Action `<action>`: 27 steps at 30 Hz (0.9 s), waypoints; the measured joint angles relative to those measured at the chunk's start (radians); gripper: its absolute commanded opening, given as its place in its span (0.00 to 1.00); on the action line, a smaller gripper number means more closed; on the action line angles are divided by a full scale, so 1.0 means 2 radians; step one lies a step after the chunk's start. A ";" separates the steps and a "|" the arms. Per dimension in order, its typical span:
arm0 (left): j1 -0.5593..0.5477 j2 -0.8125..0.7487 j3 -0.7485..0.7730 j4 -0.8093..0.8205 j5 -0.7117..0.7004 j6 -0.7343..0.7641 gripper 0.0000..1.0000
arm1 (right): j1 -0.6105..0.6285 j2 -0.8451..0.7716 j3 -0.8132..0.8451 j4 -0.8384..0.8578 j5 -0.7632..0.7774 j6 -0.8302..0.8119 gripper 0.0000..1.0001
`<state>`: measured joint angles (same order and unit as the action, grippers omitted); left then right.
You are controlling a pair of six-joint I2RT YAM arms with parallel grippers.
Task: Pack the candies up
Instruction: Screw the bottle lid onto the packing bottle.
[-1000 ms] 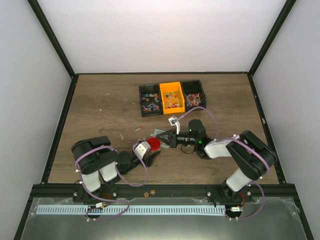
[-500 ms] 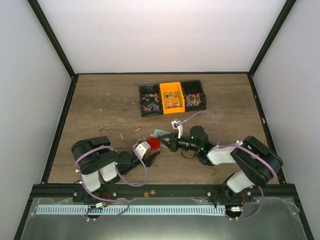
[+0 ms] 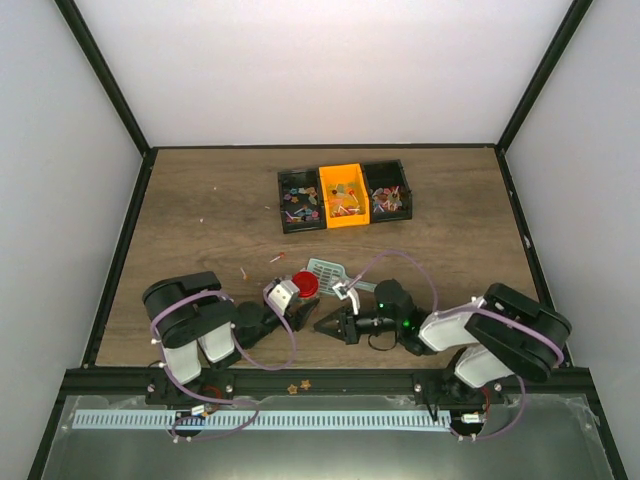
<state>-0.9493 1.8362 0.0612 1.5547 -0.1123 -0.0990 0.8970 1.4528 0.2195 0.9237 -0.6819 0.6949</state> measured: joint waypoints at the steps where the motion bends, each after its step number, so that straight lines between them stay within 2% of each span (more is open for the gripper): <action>1: 0.000 0.000 0.000 0.000 0.000 0.000 0.66 | 0.000 -0.006 -0.003 -0.005 0.002 0.000 0.01; 4: 0.000 -0.001 0.000 0.000 0.000 0.000 0.67 | -0.010 -0.046 -0.008 -0.025 0.013 0.001 0.01; 6: 0.000 -0.001 0.000 0.000 0.000 0.000 0.67 | -0.028 -0.070 -0.008 -0.034 0.013 0.001 0.10; 8: 0.000 -0.001 0.000 0.000 0.000 0.000 0.67 | -0.056 -0.083 -0.005 -0.046 0.014 -0.001 0.25; 10: 0.000 -0.001 0.000 0.000 0.000 0.000 0.67 | -0.084 -0.086 0.008 -0.066 0.015 -0.009 0.31; 16: 0.000 -0.001 0.000 0.000 0.000 0.000 0.66 | -0.123 -0.050 0.072 -0.098 0.006 -0.025 0.30; 21: 0.000 -0.001 0.000 0.000 0.001 0.001 0.67 | -0.126 0.024 0.154 -0.125 -0.017 -0.055 0.26; 27: 0.000 -0.001 0.000 0.000 0.001 0.002 0.67 | -0.126 0.087 0.204 -0.140 -0.054 -0.076 0.21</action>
<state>-0.9493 1.8347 0.0612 1.5547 -0.1112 -0.0956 0.6441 1.6260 0.6285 0.6445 -0.7906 0.5419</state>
